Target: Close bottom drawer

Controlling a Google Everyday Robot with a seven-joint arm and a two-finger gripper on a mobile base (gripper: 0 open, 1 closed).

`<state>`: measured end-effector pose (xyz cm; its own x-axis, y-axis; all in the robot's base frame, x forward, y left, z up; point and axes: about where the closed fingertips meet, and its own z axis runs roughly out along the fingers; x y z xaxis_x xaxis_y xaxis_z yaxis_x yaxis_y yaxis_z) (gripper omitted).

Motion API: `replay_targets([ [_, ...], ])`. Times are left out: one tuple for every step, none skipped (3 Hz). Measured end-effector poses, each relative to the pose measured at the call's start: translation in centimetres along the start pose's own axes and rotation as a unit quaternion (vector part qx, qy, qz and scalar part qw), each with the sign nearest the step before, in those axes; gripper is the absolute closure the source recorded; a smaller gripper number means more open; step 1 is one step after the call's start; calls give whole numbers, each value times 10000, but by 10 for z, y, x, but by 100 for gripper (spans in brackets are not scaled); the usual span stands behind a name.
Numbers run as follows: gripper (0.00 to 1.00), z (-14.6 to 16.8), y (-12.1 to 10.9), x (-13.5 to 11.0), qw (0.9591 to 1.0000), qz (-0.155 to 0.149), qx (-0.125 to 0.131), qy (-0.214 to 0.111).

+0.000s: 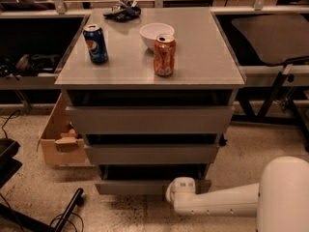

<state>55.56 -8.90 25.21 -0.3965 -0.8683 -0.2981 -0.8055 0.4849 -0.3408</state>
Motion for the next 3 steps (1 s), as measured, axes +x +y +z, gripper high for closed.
replay_targets([
  [100,0,44,16,9996,-39,-260,106],
  [100,41,63,28,9997,-122,-206,61],
  [100,87,50,34,10000,-21,-61,15],
])
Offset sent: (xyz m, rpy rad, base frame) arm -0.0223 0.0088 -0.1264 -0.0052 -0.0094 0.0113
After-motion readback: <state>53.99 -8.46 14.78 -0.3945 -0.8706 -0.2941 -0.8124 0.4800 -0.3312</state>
